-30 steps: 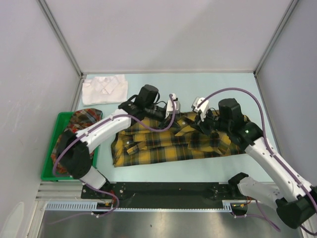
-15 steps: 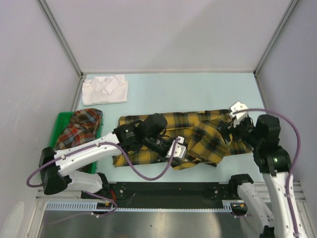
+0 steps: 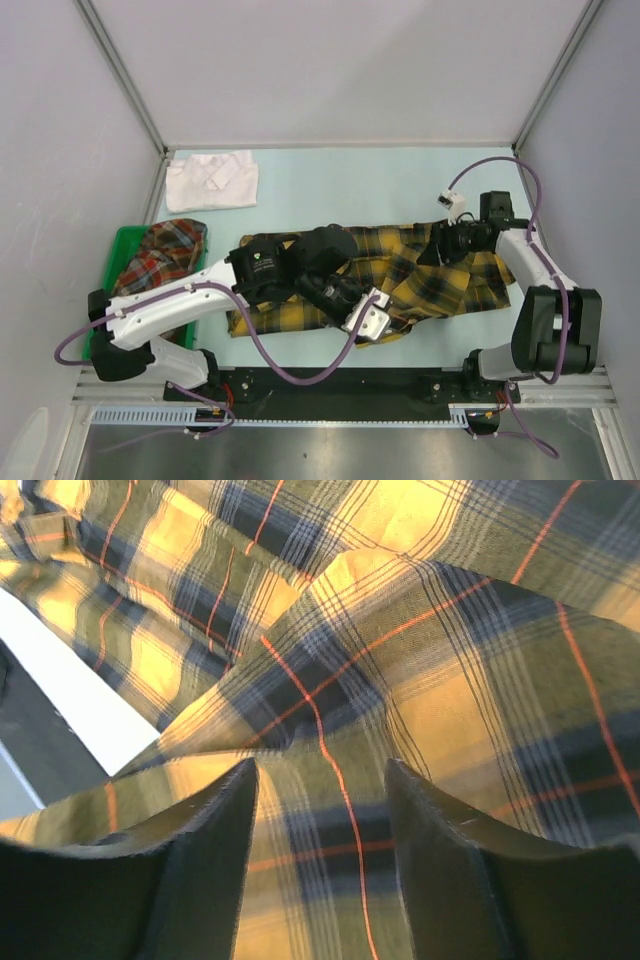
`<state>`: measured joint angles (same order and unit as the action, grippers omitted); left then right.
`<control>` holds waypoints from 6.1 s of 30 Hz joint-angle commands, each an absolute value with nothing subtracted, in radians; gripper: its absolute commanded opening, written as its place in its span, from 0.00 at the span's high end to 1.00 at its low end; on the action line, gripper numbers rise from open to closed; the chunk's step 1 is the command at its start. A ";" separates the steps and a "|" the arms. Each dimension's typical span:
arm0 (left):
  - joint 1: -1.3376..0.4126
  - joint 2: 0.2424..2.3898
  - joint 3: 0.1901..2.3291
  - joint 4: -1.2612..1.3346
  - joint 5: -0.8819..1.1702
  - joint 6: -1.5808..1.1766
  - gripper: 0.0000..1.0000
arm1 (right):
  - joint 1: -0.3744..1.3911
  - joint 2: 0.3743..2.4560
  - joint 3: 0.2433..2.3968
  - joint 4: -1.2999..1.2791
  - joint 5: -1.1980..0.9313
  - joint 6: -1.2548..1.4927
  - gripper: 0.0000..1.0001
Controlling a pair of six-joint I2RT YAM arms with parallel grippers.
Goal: Fold and stack the long sleeve shirts
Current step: Fold the shirt
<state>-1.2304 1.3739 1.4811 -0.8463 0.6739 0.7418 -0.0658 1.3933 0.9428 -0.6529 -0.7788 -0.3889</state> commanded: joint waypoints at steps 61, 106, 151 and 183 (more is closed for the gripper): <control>-0.209 1.859 1.091 -0.338 0.841 0.150 0.51 | -0.126 1.870 1.362 -1.020 -0.586 -0.563 0.32; -0.069 1.625 0.913 -0.366 0.600 0.120 0.75 | -0.228 1.646 1.416 -1.049 -0.499 -0.532 0.33; -0.195 1.941 1.399 -0.739 0.460 0.764 0.47 | -0.272 2.126 1.570 -0.769 -0.339 -0.273 1.00; -0.302 1.597 0.969 -0.744 0.624 0.535 0.71 | -0.138 2.025 1.579 -0.612 -0.575 -0.031 0.42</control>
